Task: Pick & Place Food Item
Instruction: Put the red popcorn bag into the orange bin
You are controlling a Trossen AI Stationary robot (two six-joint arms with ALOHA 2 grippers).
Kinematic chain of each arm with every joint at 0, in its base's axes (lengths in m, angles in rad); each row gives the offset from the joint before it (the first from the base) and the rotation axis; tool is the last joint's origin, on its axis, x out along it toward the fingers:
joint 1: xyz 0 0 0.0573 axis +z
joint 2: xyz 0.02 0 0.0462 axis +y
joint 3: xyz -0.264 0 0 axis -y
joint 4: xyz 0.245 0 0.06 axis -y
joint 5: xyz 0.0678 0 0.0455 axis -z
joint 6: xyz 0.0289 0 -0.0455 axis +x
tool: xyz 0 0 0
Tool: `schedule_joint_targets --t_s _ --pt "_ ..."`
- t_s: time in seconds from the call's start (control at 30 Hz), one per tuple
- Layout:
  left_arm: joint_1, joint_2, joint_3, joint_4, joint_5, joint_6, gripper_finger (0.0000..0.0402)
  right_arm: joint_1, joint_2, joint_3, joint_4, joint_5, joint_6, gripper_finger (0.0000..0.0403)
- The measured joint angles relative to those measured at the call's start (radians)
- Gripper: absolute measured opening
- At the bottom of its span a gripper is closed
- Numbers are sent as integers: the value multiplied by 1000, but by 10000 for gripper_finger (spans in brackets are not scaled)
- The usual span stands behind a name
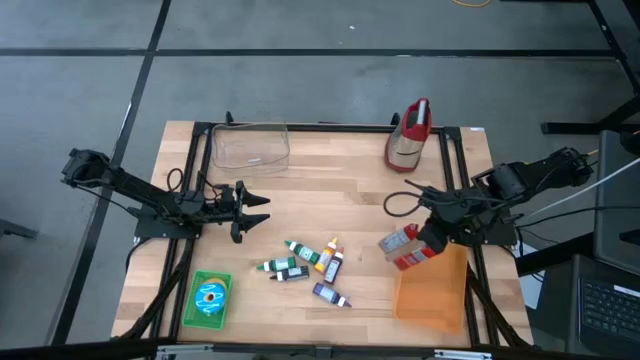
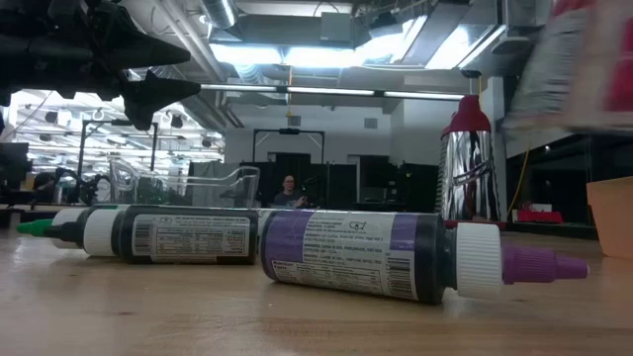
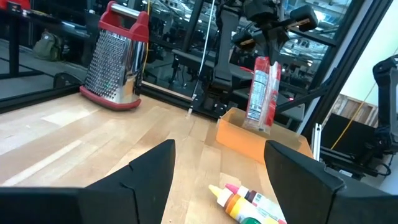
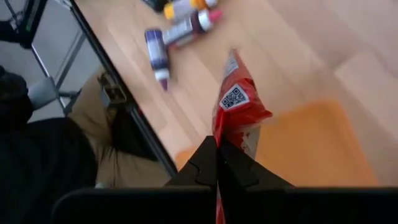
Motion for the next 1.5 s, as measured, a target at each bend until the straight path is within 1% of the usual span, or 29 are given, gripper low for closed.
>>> schedule_joint_targets --t_s 0.2,0.4,0.53,0.63,0.73,0.83,1.03,1.13,1.3,1.5 --pt "0 0 0 -3 0 0 242 78 -27 0 -58 -82 110 0" --pt "0 0 0 -7 0 0 242 167 -38 0 -79 -109 217 0" --pt "0 0 0 -21 0 0 242 242 -34 -2 -104 -107 303 0" --pt "0 0 0 -31 0 -4 242 303 -33 -23 -95 -56 354 0" --pt "0 0 0 -34 0 -8 242 349 -33 -76 -44 -26 394 0" --pt "0 0 0 -34 0 -8 242 386 -33 -162 71 -27 417 0" --pt "0 0 0 -34 0 -8 242 437 -32 -349 352 -77 460 0" --pt "0 0 0 -34 0 -8 242 448 -32 -420 441 -102 478 0" --pt "0 0 0 -34 -1 8 242 454 -33 -480 428 -117 532 5" --pt "1 0 0 -34 -1 27 242 454 -32 -489 329 -116 567 56"
